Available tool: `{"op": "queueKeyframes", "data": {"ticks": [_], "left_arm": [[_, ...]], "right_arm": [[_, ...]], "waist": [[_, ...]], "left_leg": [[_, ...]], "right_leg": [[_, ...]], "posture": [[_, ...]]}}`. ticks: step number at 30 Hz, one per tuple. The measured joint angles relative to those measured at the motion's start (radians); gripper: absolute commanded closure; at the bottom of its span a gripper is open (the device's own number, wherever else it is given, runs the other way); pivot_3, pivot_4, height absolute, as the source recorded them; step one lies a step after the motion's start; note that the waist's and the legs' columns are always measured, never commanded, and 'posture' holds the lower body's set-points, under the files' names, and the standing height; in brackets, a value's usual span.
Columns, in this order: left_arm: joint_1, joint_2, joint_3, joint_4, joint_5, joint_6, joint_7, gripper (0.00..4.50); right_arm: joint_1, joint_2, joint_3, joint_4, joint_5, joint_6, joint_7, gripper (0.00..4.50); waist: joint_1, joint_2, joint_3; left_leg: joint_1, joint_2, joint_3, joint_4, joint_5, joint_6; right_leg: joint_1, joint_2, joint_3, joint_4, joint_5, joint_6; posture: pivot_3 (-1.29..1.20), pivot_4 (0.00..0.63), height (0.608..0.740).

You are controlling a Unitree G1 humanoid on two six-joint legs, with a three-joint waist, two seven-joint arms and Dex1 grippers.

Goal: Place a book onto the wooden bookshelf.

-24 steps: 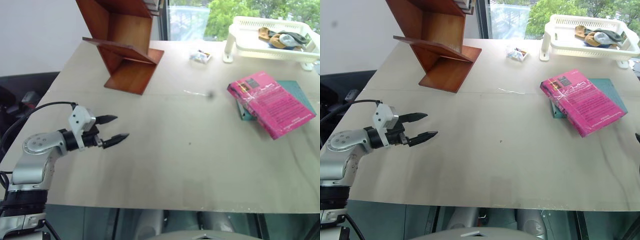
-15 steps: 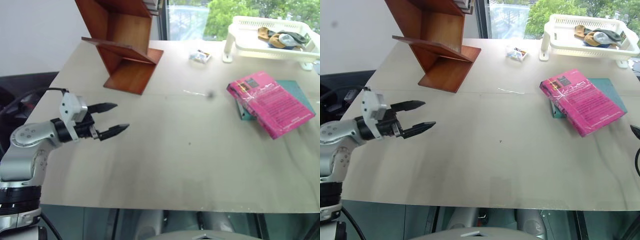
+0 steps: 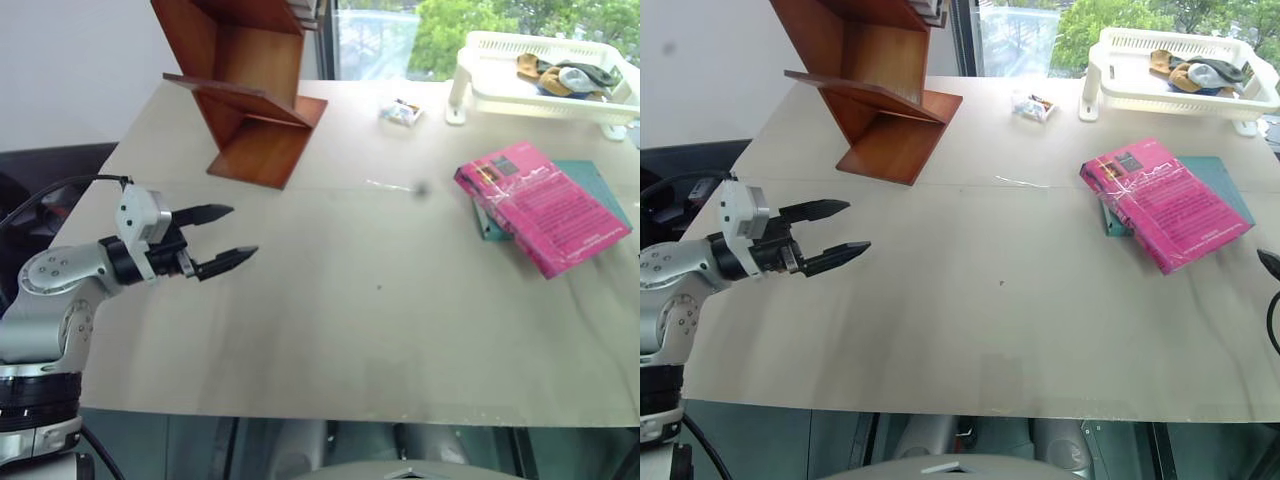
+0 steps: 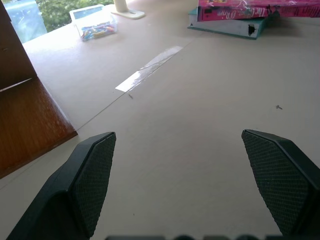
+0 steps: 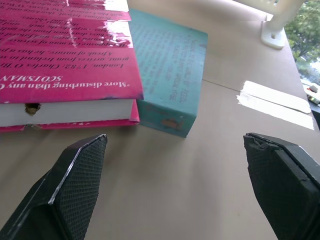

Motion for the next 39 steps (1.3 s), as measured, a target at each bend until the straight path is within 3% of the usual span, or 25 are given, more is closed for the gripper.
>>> {"op": "queueKeyframes", "data": {"ticks": [7,15,25,39], "left_arm": [[-0.043,0.006,-0.023,0.019,-0.003,-0.001,-0.057,0.07],[-0.066,0.011,-0.034,-0.040,-0.050,0.035,-0.114,0.07],[-0.067,0.064,0.018,-0.105,-0.150,0.103,-0.152,0.07],[-0.003,0.123,0.108,-0.176,-0.253,0.175,-0.198,0.07]], "right_arm": [[-0.139,0.022,-0.001,0.032,0.002,0.064,-0.123,0.00],[-0.350,0.112,-0.030,0.097,0.033,0.263,-0.410,0.00],[-0.428,0.166,-0.092,0.162,0.092,0.461,-0.593,0.00],[-0.453,0.184,-0.102,0.172,0.103,0.571,-0.561,0.00]], "waist": [[-0.002,0.000,0.000],[0.000,-0.001,0.001],[0.001,-0.001,0.001],[-0.003,-0.001,0.002]], "left_leg": [[0.000,0.000,0.000,0.000,0.000,0.000],[-0.001,0.000,0.001,0.000,0.000,0.000],[-0.003,0.000,0.000,0.000,0.000,0.000],[-0.003,0.000,0.000,0.000,0.000,0.000]], "right_leg": [[0.000,0.001,0.000,0.000,0.000,0.000],[-0.001,0.002,0.000,0.000,0.000,0.000],[-0.002,0.004,0.000,0.000,0.000,0.000],[-0.002,0.005,0.000,0.000,0.000,0.000]], "posture": [[0.00,0.150,0.740],[0.00,0.150,0.740],[0.00,0.150,0.740],[0.00,0.150,0.740]]}}
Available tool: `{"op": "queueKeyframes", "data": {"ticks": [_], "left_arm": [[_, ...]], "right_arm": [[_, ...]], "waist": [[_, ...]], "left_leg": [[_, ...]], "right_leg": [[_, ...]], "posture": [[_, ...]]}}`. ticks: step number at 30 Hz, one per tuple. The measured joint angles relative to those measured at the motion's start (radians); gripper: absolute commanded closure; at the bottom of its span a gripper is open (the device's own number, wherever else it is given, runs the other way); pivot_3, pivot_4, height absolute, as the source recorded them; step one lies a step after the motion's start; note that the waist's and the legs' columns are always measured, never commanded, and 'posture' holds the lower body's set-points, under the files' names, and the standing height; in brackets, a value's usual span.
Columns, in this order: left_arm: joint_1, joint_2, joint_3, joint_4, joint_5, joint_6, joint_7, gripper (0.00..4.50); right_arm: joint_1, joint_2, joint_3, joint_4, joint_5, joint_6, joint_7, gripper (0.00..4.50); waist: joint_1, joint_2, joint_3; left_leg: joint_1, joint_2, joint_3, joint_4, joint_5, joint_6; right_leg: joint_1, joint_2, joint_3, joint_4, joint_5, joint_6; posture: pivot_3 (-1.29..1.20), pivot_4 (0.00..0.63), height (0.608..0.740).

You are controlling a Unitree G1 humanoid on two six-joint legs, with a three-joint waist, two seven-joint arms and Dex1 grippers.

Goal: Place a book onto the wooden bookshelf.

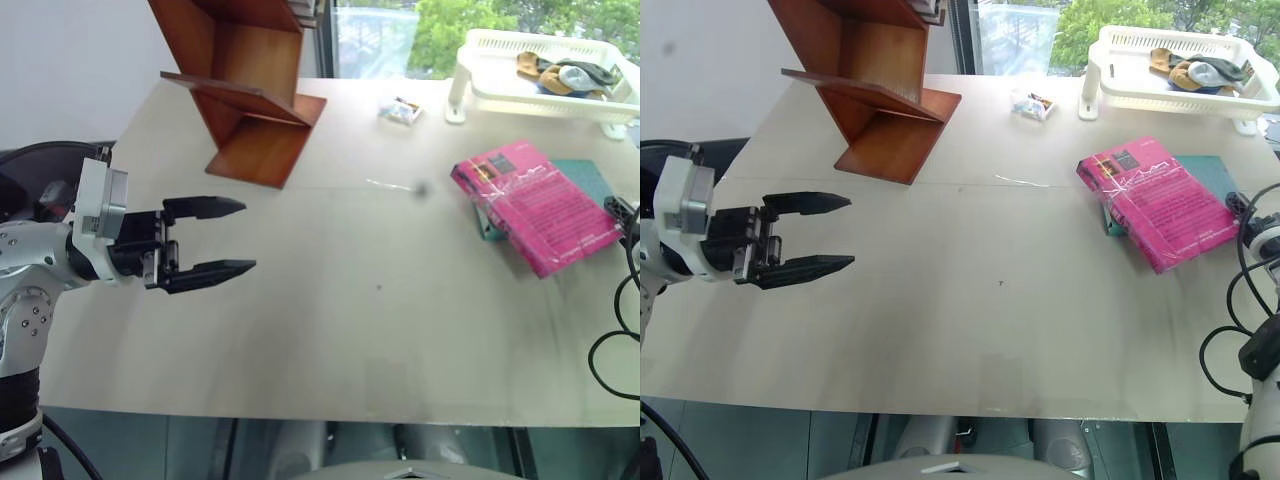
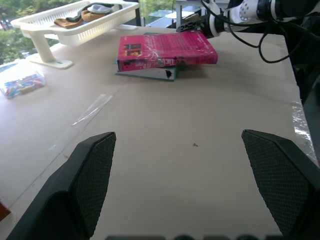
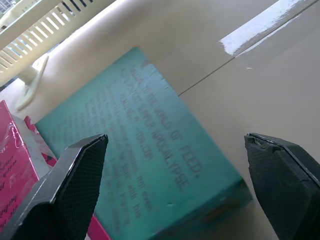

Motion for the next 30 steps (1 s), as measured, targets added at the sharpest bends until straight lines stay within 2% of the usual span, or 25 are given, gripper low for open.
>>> {"op": "queueKeyframes", "data": {"ticks": [8,13,22,30], "left_arm": [[-0.002,0.000,-0.001,0.002,0.002,-0.002,-0.007,0.07],[-0.002,0.000,-0.009,0.009,0.018,-0.006,-0.006,0.07],[-0.002,0.000,-0.012,0.017,0.036,-0.013,-0.006,0.07],[0.021,0.002,-0.006,0.016,0.037,-0.012,-0.001,0.07]], "right_arm": [[-0.005,0.020,0.039,0.000,-0.021,0.050,0.106,0.00],[-0.005,0.040,0.076,-0.001,-0.046,0.060,0.224,0.00],[-0.003,0.068,0.161,-0.029,-0.116,0.026,0.317,0.00],[-0.003,0.102,0.233,-0.056,-0.159,0.001,0.464,0.00]], "waist": [[-0.010,0.000,0.000],[-0.021,0.000,0.000],[-0.023,-0.001,0.000],[-0.025,-0.001,0.001]], "left_leg": [[0.000,0.000,0.000,0.000,0.000,0.000],[0.000,0.000,0.000,0.000,0.000,0.000],[0.001,0.001,0.000,0.000,0.000,0.000],[0.002,0.001,0.000,0.000,0.000,0.000]], "right_leg": [[0.000,0.000,0.000,0.000,0.000,0.000],[0.000,0.000,0.000,0.000,0.000,0.000],[0.000,0.000,0.001,0.001,0.000,0.000],[0.000,0.000,0.001,0.001,0.000,0.000]], "posture": [[0.00,0.150,0.740],[0.00,0.150,0.740],[0.00,0.150,0.740],[0.00,0.150,0.740]]}}
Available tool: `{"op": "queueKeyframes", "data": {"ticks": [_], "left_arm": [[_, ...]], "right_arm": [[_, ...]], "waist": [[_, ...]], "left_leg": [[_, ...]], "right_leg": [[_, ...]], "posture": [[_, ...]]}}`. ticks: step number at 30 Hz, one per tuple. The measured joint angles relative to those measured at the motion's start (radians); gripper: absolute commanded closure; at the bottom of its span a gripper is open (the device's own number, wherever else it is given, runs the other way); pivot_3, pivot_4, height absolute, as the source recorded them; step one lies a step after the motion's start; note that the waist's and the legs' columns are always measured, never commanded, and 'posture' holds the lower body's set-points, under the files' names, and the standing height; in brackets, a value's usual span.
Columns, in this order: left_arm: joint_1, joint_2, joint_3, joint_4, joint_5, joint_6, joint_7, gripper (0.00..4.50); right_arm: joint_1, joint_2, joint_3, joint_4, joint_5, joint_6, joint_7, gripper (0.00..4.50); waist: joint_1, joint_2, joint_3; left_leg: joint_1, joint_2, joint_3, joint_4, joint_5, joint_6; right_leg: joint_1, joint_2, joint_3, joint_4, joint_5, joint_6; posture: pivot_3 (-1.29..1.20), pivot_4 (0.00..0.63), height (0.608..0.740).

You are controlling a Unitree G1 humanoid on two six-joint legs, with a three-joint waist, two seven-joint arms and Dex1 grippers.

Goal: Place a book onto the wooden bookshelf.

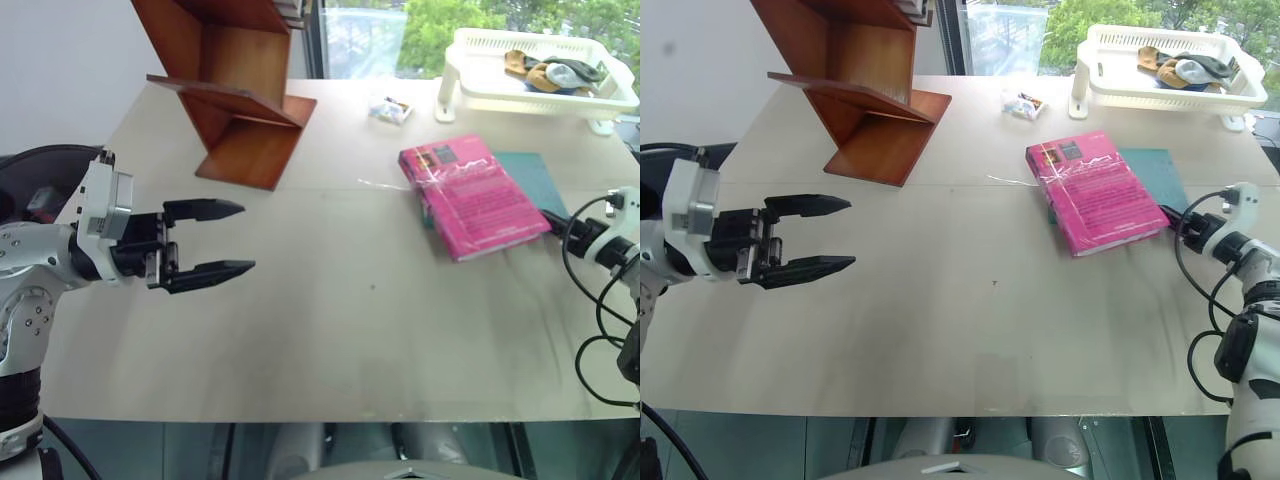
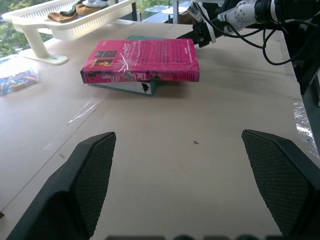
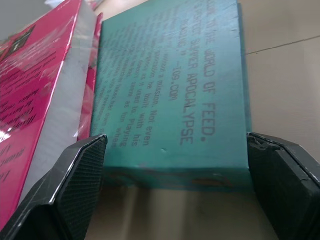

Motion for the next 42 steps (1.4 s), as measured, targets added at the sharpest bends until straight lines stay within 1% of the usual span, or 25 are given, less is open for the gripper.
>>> {"op": "queueKeyframes", "data": {"ticks": [6,16,25,28,29,33,37,42], "left_arm": [[0.034,0.002,0.028,-0.011,0.000,0.003,0.009,0.07],[0.040,0.003,0.029,-0.012,0.001,0.003,0.025,0.07],[0.024,0.003,0.025,-0.010,0.016,-0.001,0.026,0.07],[0.020,0.004,0.024,-0.008,0.019,-0.001,0.025,0.07],[0.020,0.004,0.024,-0.008,0.019,-0.001,0.025,0.07],[0.014,0.004,0.021,-0.006,0.020,-0.001,0.025,0.07],[0.012,0.004,0.020,-0.005,0.020,-0.001,0.024,0.07],[0.011,0.004,0.017,-0.004,0.020,-0.001,0.024,0.07]], "right_arm": [[0.000,0.012,0.040,-0.009,-0.020,0.001,0.107,0.00],[0.001,0.030,0.108,-0.040,-0.047,0.020,0.268,0.00],[0.058,0.043,0.164,-0.133,-0.048,0.045,0.430,0.00],[0.131,0.052,0.200,-0.267,-0.045,0.053,0.475,0.00],[0.138,0.054,0.204,-0.282,-0.043,0.056,0.476,0.00],[0.251,0.068,0.239,-0.484,-0.017,0.111,0.481,0.00],[0.383,0.087,0.267,-0.734,0.043,0.211,0.475,0.00],[0.501,0.107,0.298,-0.968,0.106,0.318,0.445,0.00]], "waist": [[0.001,0.000,0.000],[0.001,-0.001,0.000],[0.002,-0.002,-0.001],[0.002,-0.005,-0.002],[0.002,-0.006,-0.003],[0.003,-0.014,-0.008],[0.005,-0.018,-0.011],[0.006,-0.019,-0.012]], "left_leg": [[0.000,0.000,0.000,0.000,0.000,0.000],[0.001,0.001,0.000,0.000,0.000,0.000],[0.001,0.001,-0.001,0.000,0.000,0.000],[0.001,0.002,-0.002,0.000,0.000,0.000],[0.001,0.002,-0.002,0.000,0.000,0.000],[0.001,0.003,-0.005,0.000,0.000,-0.001],[0.001,0.003,-0.006,0.000,0.000,-0.001],[0.001,0.003,-0.007,0.000,0.000,-0.001]], "right_leg": [[0.000,-0.001,0.000,0.000,0.000,0.000],[0.000,-0.001,0.000,0.000,0.000,0.000],[0.001,-0.002,-0.001,0.000,0.000,0.000],[0.001,-0.001,-0.002,0.000,0.000,0.000],[0.001,-0.001,-0.002,0.000,0.000,0.000],[0.001,-0.001,-0.005,0.000,0.000,0.000],[0.001,-0.002,-0.006,0.000,0.000,0.000],[0.001,-0.003,-0.007,0.000,0.000,-0.001]], "posture": [[0.00,0.150,0.740],[0.00,0.150,0.740],[0.00,0.150,0.740],[0.00,0.150,0.740],[0.00,0.150,0.740],[0.00,0.150,0.740],[0.00,0.150,0.740],[0.00,0.150,0.740]]}}
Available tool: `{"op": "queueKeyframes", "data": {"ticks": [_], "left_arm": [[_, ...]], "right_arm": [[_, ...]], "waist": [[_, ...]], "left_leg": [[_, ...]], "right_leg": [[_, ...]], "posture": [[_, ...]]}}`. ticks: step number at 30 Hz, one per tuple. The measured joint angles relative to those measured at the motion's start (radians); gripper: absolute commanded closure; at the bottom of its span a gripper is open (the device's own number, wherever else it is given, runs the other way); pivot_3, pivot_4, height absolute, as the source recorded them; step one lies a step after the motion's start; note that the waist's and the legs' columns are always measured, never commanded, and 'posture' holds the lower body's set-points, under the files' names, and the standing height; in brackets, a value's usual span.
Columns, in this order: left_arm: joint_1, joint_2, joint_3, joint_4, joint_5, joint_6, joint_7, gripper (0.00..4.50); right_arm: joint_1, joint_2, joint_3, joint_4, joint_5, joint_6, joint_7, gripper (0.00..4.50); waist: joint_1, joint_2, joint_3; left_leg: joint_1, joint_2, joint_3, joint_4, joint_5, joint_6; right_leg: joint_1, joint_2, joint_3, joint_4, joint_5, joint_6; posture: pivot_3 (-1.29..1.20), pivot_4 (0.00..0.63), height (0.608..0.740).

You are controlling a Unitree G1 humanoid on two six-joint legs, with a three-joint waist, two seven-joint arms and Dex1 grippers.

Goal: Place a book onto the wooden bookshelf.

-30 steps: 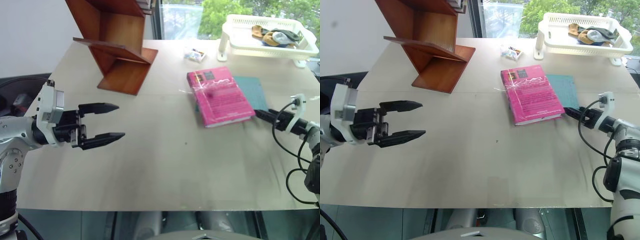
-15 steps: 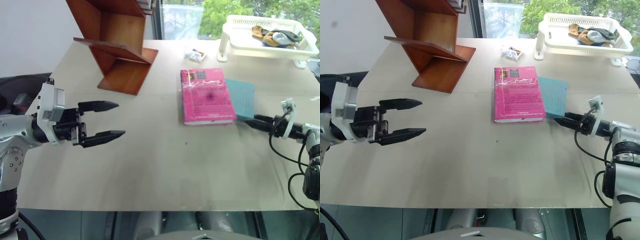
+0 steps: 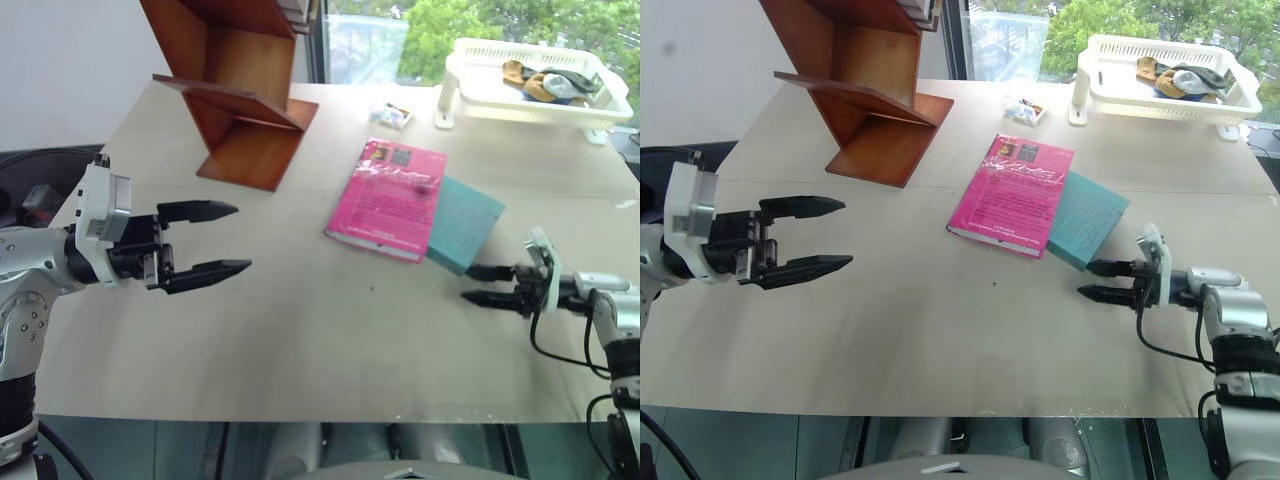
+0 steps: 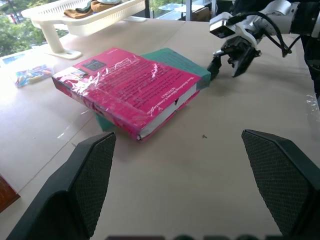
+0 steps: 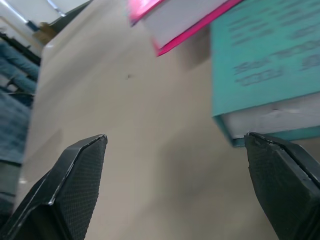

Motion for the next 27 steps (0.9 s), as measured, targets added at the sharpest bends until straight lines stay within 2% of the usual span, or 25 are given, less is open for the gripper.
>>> {"op": "queueKeyframes", "data": {"ticks": [7,15,21,25,27], "left_arm": [[0.000,0.000,-0.009,0.003,0.001,0.000,0.001,0.07],[0.000,0.000,-0.013,0.010,0.001,0.000,0.000,0.07],[0.000,0.000,-0.015,0.010,0.001,0.000,0.001,0.07],[0.005,0.000,-0.014,0.009,0.002,-0.001,0.001,0.07],[0.004,0.000,-0.014,0.008,0.002,-0.002,0.001,0.07]], "right_arm": [[0.147,0.010,0.046,-0.259,0.098,0.113,-0.054,0.00],[0.194,-0.079,0.048,-0.316,0.158,0.152,-0.078,0.00],[0.149,-0.146,-0.013,-0.197,0.144,0.089,-0.127,0.00],[0.007,-0.195,-0.112,0.012,0.107,-0.004,-0.211,0.00],[-0.085,-0.198,-0.157,0.089,0.109,-0.037,-0.245,0.00]], "waist": [[0.011,0.000,0.000],[0.031,0.001,0.000],[0.032,0.001,0.001],[0.030,0.005,0.003],[0.026,0.006,0.003]], "left_leg": [[-0.001,0.000,-0.001,-0.002,0.000,0.000],[-0.003,-0.003,-0.001,-0.002,-0.002,-0.004],[-0.005,-0.005,-0.002,-0.001,-0.002,-0.003],[-0.006,-0.005,-0.002,-0.002,0.000,0.000],[-0.011,-0.005,-0.002,-0.002,0.000,0.000]], "right_leg": [[-0.001,-0.002,0.003,-0.001,-0.001,-0.002],[-0.001,-0.005,0.001,-0.003,-0.001,-0.003],[-0.002,-0.009,-0.001,-0.004,-0.001,-0.003],[-0.002,-0.008,-0.002,-0.003,-0.001,-0.003],[-0.008,-0.006,-0.004,-0.001,-0.001,-0.003]], "posture": [[0.00,0.150,0.740],[0.00,0.150,0.740],[0.00,0.150,0.740],[0.00,0.150,0.740],[0.00,0.150,0.740]]}}
